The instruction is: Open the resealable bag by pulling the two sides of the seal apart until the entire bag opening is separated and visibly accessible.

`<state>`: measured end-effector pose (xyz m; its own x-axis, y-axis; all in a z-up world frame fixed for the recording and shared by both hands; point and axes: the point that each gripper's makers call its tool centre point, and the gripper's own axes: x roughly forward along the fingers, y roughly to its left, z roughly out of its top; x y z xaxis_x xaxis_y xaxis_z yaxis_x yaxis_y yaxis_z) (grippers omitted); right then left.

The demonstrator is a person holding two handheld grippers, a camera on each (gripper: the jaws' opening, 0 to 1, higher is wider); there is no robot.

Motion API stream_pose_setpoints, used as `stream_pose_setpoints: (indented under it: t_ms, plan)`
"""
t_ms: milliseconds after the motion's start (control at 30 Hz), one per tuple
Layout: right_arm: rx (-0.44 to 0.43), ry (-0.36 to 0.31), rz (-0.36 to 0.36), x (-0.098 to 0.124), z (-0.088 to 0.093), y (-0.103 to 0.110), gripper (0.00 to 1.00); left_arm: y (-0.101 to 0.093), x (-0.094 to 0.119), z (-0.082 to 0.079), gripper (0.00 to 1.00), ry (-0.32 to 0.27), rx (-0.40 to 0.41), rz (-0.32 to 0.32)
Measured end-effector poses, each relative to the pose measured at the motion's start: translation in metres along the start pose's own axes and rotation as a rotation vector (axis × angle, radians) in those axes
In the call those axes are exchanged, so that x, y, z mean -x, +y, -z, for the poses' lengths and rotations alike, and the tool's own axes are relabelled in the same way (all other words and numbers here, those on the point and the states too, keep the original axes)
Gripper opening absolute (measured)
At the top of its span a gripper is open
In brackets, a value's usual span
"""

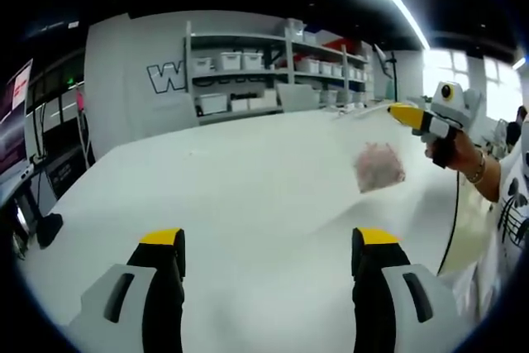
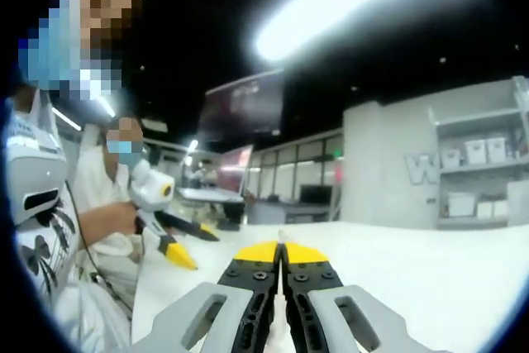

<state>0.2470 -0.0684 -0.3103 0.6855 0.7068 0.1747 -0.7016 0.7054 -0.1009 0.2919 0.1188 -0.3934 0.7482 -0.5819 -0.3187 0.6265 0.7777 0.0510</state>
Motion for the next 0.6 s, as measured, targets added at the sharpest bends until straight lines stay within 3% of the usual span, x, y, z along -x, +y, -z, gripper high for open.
stream_pose_setpoints:
  t_ms: [433, 600]
  plan:
    - [0.029, 0.008, 0.017, 0.006, 0.002, -0.005, 0.00, -0.007, 0.000, 0.008, 0.81, -0.005, 0.001, 0.025]
    - [0.039, 0.033, 0.010, 0.005, 0.013, -0.002, 0.00, -0.010, 0.003, 0.009, 0.80, -0.012, -0.011, 0.037]
